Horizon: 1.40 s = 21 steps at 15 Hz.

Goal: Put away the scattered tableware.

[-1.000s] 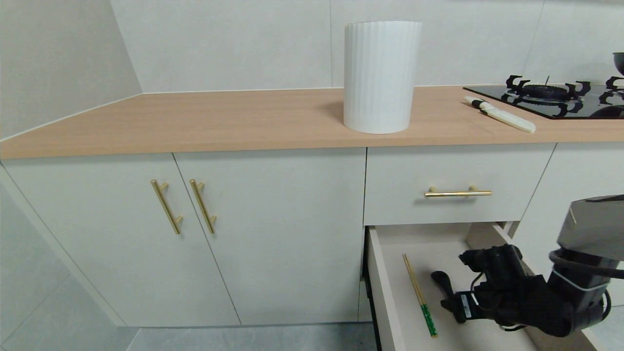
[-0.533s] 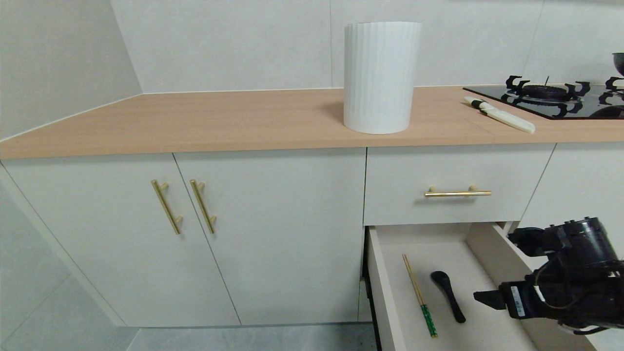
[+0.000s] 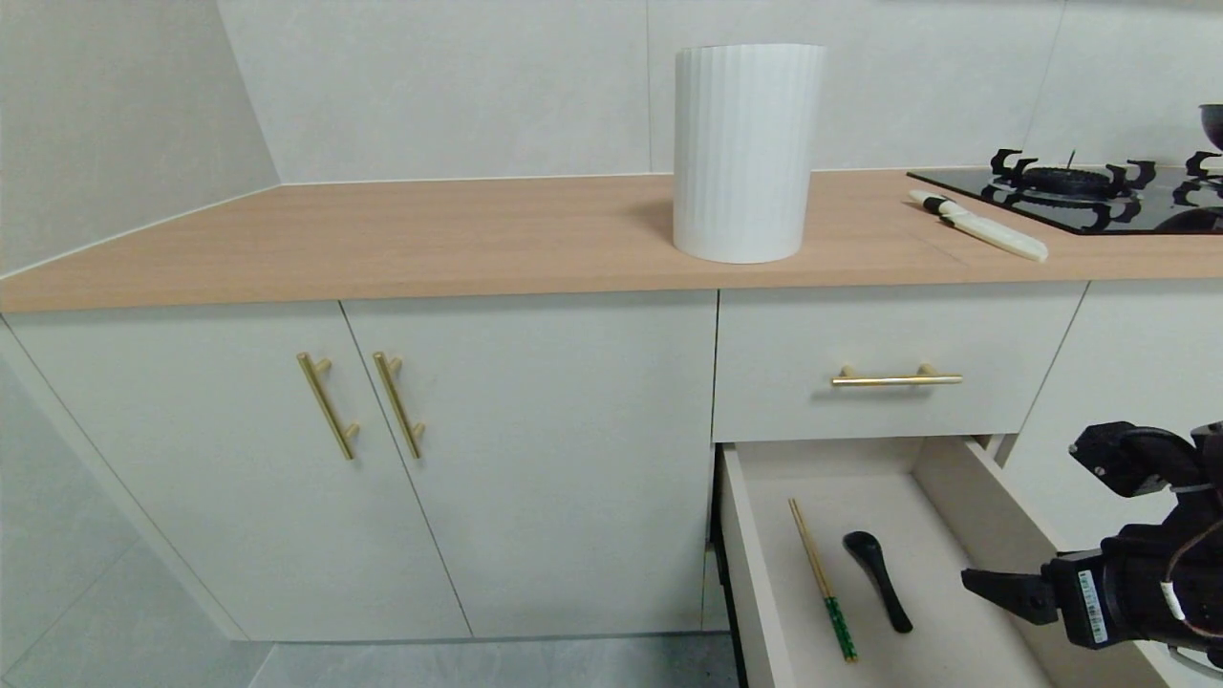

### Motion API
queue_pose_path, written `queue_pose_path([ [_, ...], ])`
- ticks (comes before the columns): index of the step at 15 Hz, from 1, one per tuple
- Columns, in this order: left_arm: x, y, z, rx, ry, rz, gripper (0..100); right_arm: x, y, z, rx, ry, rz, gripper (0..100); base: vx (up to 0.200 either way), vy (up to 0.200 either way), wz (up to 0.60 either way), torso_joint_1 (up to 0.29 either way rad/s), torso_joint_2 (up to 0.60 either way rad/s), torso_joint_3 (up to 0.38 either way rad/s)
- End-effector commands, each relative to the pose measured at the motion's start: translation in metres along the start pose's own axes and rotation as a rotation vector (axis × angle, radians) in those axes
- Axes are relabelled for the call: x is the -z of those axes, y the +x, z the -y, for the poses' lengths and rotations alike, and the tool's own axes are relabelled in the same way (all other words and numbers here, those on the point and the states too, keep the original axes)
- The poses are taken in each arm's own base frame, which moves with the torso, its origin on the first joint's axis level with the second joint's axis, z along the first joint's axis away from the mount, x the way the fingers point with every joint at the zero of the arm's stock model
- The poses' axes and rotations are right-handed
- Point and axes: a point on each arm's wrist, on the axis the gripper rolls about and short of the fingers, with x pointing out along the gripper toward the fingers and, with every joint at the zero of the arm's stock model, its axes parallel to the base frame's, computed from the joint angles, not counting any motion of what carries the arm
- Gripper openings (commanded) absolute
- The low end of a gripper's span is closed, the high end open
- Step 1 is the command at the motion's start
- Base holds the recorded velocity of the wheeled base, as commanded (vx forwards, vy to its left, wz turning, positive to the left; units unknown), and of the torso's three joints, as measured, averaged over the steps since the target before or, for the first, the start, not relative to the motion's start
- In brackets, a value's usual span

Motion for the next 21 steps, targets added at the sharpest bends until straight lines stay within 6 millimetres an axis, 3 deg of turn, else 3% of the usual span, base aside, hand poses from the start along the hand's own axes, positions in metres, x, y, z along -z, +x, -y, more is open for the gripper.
queue_pose_path([
  [1,0.000,0.000,0.000,-0.001,0.000,-0.002,100,-0.001,-0.005,-0.002,-0.012,-0.008,0.023,100,0.000,0.000,0.00,0.000,0.00,0.000],
  [5,0.000,0.000,0.000,0.000,0.000,-0.002,100,0.001,-0.005,-0.003,-0.017,-0.016,0.017,100,0.000,0.000,0.00,0.000,0.00,0.000],
  [16,0.000,0.000,0.000,-0.001,0.000,-0.002,100,0.013,-0.003,-0.009,-0.038,-0.086,-0.075,100,-0.200,0.000,0.00,0.002,0.00,0.004],
  [21,0.000,0.000,0.000,0.000,0.000,0.000,100,0.033,0.012,-0.012,-0.053,-0.185,-0.195,100,0.000,0.000,0.00,0.000,0.00,0.000],
])
